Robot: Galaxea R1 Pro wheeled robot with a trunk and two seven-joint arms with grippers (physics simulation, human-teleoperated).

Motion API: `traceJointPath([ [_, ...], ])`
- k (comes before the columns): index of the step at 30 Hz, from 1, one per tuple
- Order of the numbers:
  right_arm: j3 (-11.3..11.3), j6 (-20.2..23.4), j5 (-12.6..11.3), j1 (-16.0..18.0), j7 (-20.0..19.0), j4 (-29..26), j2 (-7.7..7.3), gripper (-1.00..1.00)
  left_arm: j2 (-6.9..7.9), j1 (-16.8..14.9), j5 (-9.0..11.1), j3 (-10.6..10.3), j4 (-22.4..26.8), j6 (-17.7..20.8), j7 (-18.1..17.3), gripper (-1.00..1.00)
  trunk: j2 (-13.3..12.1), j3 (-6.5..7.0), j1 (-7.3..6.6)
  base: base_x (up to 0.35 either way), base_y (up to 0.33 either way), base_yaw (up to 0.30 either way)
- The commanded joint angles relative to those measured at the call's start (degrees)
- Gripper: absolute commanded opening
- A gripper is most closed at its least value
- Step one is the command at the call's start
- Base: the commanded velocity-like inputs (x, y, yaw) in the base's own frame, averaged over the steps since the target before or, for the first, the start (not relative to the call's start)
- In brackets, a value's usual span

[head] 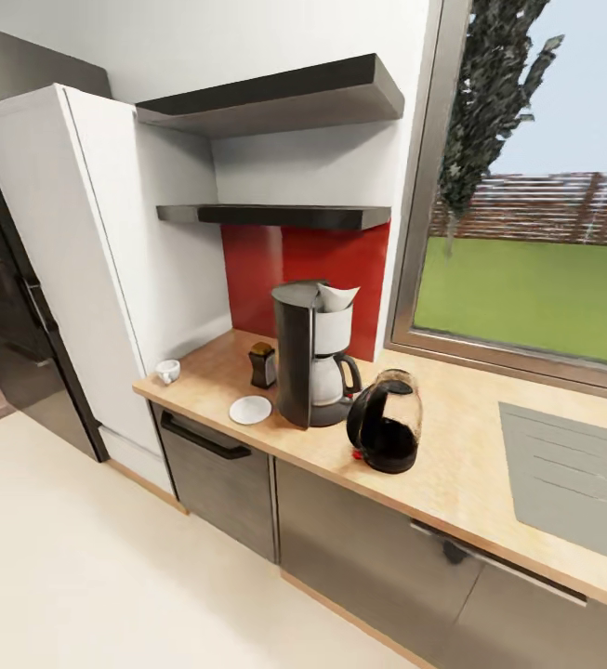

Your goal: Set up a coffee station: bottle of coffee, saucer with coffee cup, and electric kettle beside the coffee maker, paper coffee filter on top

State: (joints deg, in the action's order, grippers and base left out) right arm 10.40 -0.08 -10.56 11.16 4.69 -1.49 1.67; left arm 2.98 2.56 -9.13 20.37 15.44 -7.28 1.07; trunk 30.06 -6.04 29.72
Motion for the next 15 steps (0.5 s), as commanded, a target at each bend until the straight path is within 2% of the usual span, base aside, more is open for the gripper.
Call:
traceJointPath([
  [1,0.49,-0.01,-0.55,0.04,0.23,0.00,-0.02,1.00,-0.08,-0.01,-0.61,0.29,0.02,-0.20,0.07,1.00,0.09,-0.09,0.02,0.000,0.339,0.013],
  [15,0.58,-0.01,-0.60,0.03,0.23,-0.01,0.14,1.00,-0.42,0.01,-0.71,0.38,0.02,-0.39,0.07,1.00,0.09,-0.10,0.02,0.000,0.339,0.002],
])
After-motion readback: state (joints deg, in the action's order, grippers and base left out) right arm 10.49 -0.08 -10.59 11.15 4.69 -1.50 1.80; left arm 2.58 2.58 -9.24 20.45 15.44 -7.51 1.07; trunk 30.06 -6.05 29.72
